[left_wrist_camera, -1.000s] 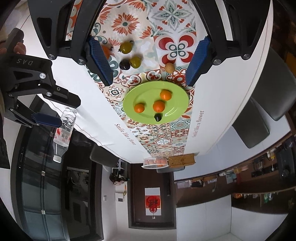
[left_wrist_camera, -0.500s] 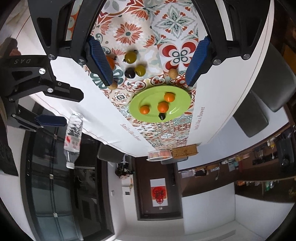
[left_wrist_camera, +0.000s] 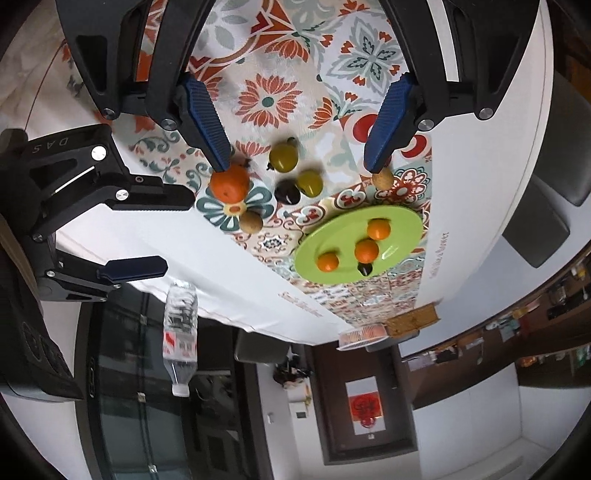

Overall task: Organize fruits
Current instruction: 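Grasp a yellow-green tomato with the left tool while the right tool grasps a mandarin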

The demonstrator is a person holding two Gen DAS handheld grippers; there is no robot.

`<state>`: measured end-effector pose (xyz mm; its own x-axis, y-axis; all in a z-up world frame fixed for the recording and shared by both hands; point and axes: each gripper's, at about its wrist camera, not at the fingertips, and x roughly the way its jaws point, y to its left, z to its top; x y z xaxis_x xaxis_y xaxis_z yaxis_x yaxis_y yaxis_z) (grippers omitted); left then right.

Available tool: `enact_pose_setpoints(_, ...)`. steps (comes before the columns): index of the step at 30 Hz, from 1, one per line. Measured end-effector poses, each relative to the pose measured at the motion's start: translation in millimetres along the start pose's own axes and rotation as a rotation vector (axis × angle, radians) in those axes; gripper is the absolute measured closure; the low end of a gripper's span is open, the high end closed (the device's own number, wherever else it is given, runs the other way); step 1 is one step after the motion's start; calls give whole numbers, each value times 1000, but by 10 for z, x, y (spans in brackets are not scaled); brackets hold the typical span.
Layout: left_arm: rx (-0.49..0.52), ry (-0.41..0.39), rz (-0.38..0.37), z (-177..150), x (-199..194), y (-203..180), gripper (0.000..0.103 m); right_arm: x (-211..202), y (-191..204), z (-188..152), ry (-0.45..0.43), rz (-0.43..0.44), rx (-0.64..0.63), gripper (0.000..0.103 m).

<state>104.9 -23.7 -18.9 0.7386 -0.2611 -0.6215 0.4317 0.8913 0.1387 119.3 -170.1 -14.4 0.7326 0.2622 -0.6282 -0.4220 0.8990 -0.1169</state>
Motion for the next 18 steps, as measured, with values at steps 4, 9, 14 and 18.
enact_pose_setpoints(4, 5, 23, -14, -21, 125, 31, 34, 161, 12, -41, 48, 26, 0, 30)
enact_pose_setpoints(9, 23, 52, -49, -63, 301, 48, 39, 361, 20, -92, 101, 48, -5, 33)
enact_pose_setpoints(14, 38, 79, -90, -99, 472, 58, 47, 528, 30, -154, 146, 70, -8, 40)
enact_pose_setpoints(18, 31, 103, -109, -104, 601, 92, 49, 637, 24, -171, 171, 89, 0, 44)
